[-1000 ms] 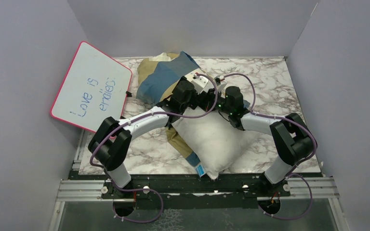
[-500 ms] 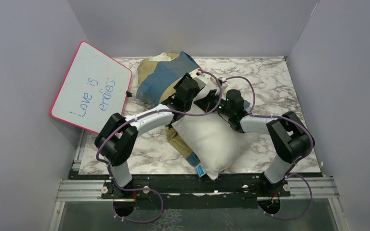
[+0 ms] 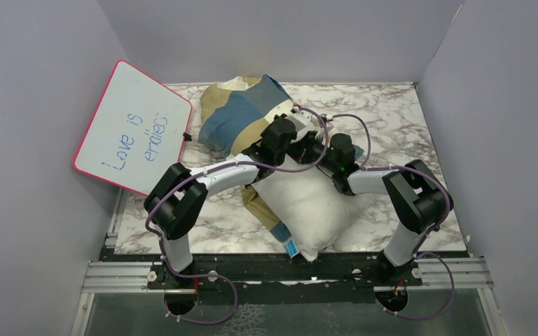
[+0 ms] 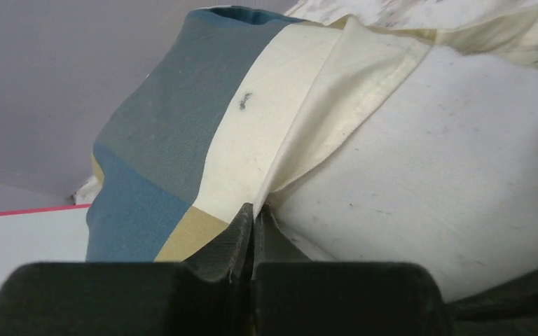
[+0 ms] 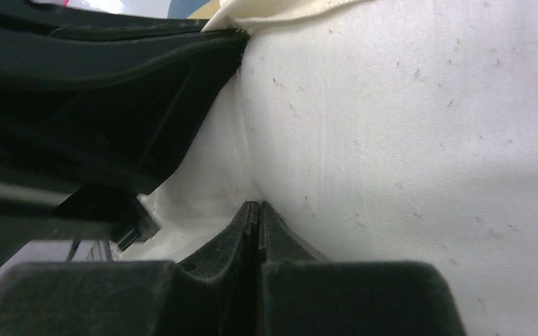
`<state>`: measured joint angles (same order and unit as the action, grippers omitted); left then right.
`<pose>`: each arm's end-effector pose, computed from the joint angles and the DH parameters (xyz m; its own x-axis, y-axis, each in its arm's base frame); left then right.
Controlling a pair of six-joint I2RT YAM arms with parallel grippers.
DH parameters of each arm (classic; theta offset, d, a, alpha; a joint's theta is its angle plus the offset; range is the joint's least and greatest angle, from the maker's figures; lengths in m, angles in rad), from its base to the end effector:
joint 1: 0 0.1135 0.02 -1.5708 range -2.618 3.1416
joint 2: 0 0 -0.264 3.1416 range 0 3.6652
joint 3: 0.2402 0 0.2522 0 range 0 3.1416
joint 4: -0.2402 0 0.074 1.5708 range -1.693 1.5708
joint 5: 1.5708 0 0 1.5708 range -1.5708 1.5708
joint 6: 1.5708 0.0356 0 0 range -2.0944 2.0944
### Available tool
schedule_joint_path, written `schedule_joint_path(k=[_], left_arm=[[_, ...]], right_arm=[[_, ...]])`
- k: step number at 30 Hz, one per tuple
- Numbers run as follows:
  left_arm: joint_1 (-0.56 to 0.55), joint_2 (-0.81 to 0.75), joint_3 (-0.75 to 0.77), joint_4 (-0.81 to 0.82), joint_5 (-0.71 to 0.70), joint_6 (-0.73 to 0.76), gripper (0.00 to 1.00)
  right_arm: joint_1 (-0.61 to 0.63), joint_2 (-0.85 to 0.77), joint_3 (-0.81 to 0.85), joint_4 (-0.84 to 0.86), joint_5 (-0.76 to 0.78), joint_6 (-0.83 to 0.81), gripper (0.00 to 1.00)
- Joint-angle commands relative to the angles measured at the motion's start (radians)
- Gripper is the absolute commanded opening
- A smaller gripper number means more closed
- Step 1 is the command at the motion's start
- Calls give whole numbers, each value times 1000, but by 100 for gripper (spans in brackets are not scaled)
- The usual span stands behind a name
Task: Put the pillow into the pillowcase
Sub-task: Stuff the pillow into the pillowcase.
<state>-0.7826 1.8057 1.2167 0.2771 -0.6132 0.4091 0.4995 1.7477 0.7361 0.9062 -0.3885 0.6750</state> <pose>0.3098 -0.2792 0.2524 -0.1247 0.5828 -0.8030 0.2593 0.8003 0.5406 0.3040 0.1812 0.1863 -0.5557 0.3556 -0.7515 -0.5465 0.5249 0.6525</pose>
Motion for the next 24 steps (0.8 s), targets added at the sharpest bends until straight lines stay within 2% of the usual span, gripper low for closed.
schedule_joint_path(k=[1, 5, 7, 13, 18, 21, 24], left_arm=[[-67, -125, -17, -33, 164, -223, 0], [-49, -224, -238, 125, 432, -612, 0], [-68, -214, -319, 190, 487, -711, 0], [-36, -176, -388, 231, 505, -739, 0], [42, -213, -357, 218, 610, -754, 0], [67, -271, -332, 146, 606, -749, 1], [81, -321, -277, 17, 591, -683, 10]], right_arm=[[7, 55, -33, -26, 25, 40, 6], [7, 57, -51, 19, 42, 57, 6], [7, 57, -68, 44, 53, 69, 6], [7, 44, -94, 63, 83, 72, 6], [7, 6, -61, -3, 113, 41, 7], [7, -57, -31, -129, 105, -18, 15], [7, -176, 18, -354, 96, -96, 28]])
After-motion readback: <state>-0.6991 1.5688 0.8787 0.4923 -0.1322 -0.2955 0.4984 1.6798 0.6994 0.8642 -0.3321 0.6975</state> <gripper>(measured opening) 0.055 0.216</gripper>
